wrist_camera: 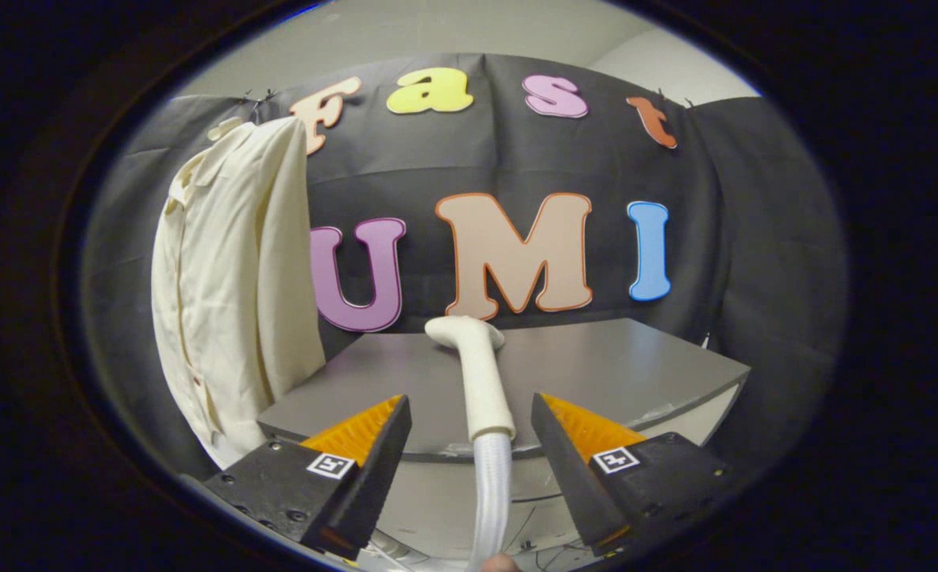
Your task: Iron the clothes twice with a garment steamer, once on the left side and once on the right side.
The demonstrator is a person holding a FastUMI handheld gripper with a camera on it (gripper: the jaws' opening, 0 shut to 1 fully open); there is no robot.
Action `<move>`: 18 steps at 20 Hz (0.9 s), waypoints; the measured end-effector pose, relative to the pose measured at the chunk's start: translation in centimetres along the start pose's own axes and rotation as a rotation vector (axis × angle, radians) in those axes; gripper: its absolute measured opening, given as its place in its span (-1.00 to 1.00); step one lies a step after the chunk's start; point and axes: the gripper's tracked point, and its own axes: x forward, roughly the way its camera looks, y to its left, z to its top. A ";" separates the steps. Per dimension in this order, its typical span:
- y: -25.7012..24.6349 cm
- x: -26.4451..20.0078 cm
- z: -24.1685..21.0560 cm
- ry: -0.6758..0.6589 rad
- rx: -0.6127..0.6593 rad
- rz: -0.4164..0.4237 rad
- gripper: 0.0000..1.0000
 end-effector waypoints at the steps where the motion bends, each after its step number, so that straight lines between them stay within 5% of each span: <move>1: -0.1 1.0 -0.2 0.011 -0.011 0.003 0.86; 7: -1.1 6.5 -1.5 0.113 -0.054 -0.009 0.57; 11: -0.9 8.3 -2.1 0.163 -0.121 0.006 -0.12; 18: -1.4 7.8 -2.6 0.261 -0.011 0.027 -0.23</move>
